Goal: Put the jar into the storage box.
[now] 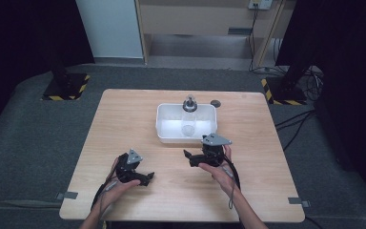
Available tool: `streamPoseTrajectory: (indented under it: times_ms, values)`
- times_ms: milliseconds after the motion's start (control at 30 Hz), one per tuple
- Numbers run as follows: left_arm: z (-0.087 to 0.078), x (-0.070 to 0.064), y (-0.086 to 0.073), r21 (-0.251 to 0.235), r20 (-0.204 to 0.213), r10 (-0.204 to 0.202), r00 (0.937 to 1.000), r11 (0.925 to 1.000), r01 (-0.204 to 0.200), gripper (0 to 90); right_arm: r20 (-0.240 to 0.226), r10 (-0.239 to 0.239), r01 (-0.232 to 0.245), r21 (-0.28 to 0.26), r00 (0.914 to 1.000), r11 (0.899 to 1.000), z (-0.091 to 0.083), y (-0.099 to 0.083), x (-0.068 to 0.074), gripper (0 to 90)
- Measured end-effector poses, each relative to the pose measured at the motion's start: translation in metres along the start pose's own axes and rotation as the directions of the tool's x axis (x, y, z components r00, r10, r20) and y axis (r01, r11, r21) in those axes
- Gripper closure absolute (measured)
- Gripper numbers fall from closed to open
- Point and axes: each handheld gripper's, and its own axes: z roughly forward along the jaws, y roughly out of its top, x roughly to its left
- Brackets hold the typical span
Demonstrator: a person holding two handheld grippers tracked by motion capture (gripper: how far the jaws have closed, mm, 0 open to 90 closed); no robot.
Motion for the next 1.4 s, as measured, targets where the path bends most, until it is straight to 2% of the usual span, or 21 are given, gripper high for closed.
streamPoseTrajectory:
  times_ms: [500, 1400]
  values:
    - [0.000, 0.000, 0.000, 0.000, 0.000, 0.000, 1.0000, 1.0000, 0.000, 0.0, -0.002, -0.012, 0.012, 0.014, 0.9999, 1.000, -0.010, -0.011, 0.002, 3.3]
    - [0.000, 0.000, 0.000, 0.000, 0.000, 0.000, 1.0000, 1.0000, 0.000, 0.0, -0.001, 0.032, -0.032, 0.038, 0.9995, 0.999, -0.026, -0.034, 0.000, 3.3]
